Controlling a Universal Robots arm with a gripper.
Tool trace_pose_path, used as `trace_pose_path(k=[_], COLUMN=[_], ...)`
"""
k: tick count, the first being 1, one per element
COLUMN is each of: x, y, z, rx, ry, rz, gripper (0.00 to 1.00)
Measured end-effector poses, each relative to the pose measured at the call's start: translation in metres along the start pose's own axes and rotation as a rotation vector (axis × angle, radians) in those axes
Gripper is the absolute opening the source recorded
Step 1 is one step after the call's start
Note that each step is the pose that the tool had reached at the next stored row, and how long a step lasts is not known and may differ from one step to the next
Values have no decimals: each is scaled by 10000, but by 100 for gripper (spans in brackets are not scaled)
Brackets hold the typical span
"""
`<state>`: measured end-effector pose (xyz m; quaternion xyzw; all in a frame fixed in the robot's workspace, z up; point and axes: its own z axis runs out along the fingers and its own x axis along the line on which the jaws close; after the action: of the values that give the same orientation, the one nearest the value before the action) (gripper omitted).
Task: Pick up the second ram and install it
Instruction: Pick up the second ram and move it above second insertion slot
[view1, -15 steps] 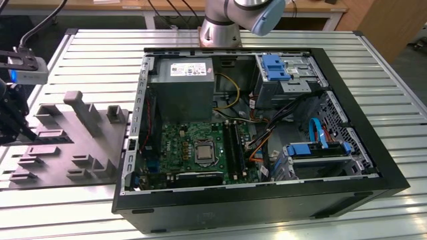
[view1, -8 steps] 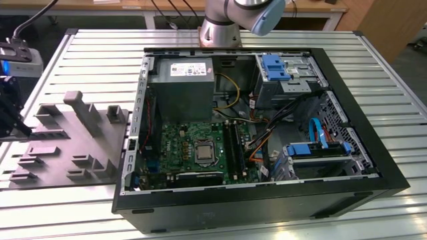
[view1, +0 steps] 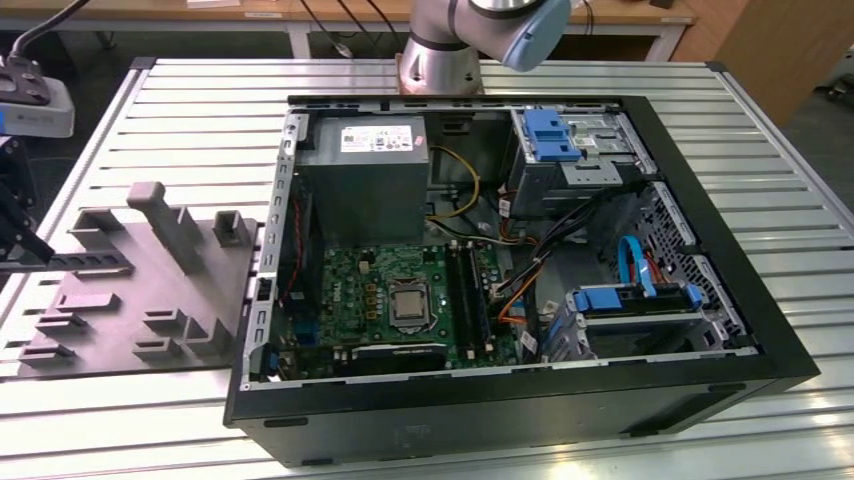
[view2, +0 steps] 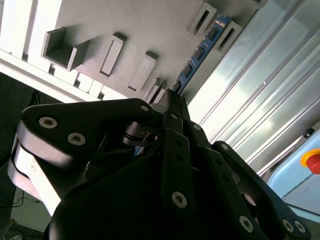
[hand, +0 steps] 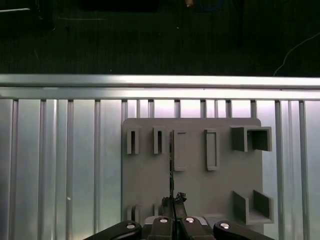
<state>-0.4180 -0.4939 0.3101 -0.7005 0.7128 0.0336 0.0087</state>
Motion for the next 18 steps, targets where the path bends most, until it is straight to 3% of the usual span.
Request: trace_pose_path(k=[18], x=[-21], y=[12], z=[-336], rx=[-1], ry=[-198], rz=[-7], gripper=[11])
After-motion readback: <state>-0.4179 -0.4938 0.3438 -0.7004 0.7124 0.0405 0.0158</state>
